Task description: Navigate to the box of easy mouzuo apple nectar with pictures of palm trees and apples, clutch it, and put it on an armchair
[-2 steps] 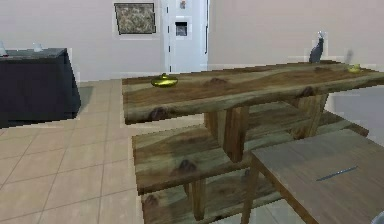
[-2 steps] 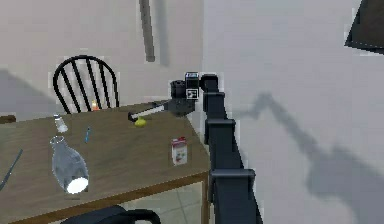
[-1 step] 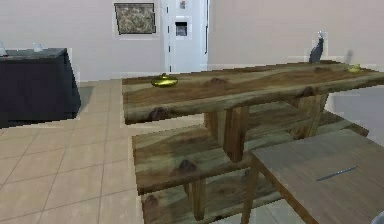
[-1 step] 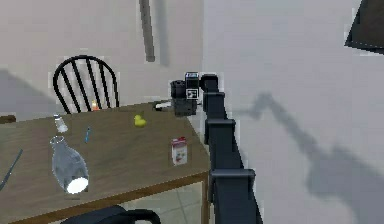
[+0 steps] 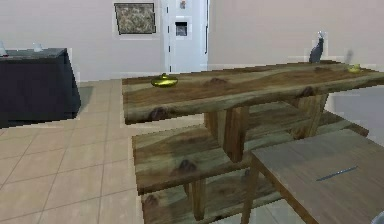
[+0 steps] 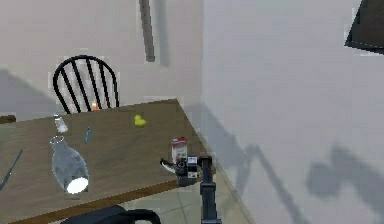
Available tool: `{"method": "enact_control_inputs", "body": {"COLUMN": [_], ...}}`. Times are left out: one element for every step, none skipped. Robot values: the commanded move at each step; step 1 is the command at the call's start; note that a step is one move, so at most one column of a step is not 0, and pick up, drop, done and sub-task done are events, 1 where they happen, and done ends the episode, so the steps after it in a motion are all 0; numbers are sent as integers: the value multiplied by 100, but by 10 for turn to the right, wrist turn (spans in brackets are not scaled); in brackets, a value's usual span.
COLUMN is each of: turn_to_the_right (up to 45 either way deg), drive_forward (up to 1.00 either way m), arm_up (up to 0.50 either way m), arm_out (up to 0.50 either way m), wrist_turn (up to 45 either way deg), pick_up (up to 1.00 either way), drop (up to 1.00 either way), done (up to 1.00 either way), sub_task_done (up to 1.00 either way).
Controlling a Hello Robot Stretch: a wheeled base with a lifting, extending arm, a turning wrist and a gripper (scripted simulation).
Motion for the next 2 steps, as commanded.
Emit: {"method": "enact_control_inputs", "body": {"turn_to_the_right": [0, 0], "drive_forward": [0, 0], "arm_up": [0, 10], "arm_out": [0, 0], "wrist_turn": [0, 0], "pick_up": [100, 0], "drop": [0, 0], "done": [0, 0], "sub_task_done": [0, 0]}}
